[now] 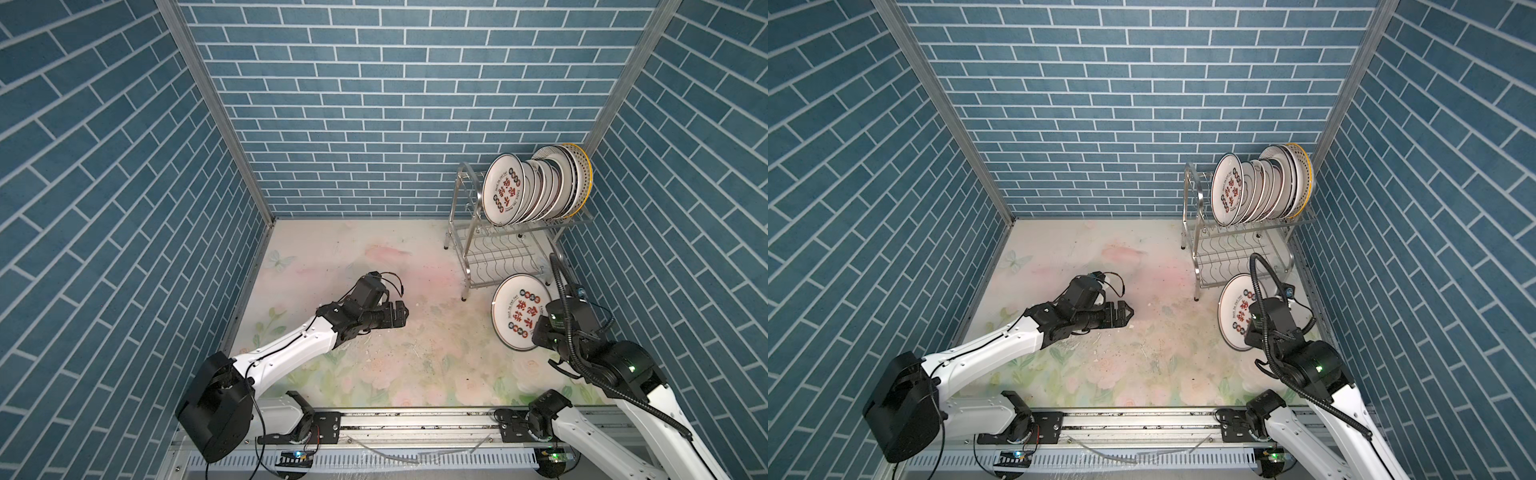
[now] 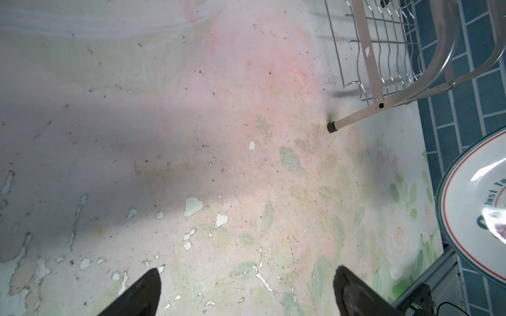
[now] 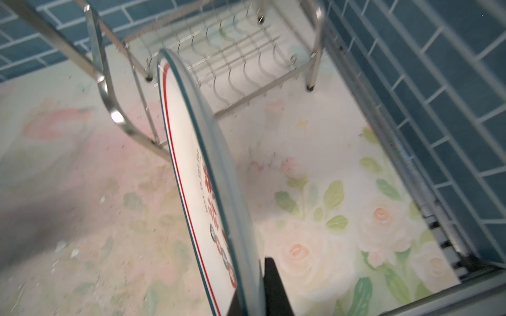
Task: Unload the plates from the dish rack
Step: Place a plate at the top-left of the table.
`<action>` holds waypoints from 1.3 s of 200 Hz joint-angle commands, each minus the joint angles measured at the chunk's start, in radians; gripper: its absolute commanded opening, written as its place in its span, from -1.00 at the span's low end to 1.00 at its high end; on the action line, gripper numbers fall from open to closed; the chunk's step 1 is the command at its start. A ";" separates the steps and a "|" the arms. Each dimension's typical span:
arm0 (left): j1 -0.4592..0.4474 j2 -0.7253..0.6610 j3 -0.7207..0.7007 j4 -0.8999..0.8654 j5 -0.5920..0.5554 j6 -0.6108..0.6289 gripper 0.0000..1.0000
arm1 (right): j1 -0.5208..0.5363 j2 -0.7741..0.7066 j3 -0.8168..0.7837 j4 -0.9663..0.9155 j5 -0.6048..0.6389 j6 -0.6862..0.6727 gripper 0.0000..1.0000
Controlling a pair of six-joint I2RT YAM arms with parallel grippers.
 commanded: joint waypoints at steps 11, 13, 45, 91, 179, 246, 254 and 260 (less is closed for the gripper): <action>0.006 -0.062 -0.107 0.110 0.005 -0.003 0.99 | 0.005 0.017 -0.107 0.212 -0.317 0.127 -1.00; 0.007 -0.065 -0.111 0.113 0.007 -0.001 0.99 | 0.004 0.020 -0.114 0.222 -0.331 0.131 -1.00; 0.052 -0.118 -0.167 0.154 0.061 0.002 0.99 | 0.011 0.052 -0.214 0.427 -0.499 0.201 -1.00; 0.192 -0.159 -0.278 0.334 0.243 -0.056 0.99 | 0.042 0.203 -0.243 0.660 -0.598 0.256 -1.00; 0.358 -0.153 -0.372 0.551 0.428 -0.141 0.98 | 0.178 0.546 -0.212 1.167 -0.623 0.446 -1.00; 0.394 -0.053 -0.412 0.808 0.461 -0.274 0.78 | 0.252 0.758 -0.135 1.453 -0.689 0.581 -1.00; 0.398 -0.045 -0.409 0.811 0.462 -0.279 0.71 | 0.260 0.772 -0.124 1.461 -0.688 0.584 -1.00; 0.401 -0.042 -0.406 0.813 0.465 -0.278 0.65 | 0.263 0.777 -0.117 1.463 -0.687 0.583 -1.00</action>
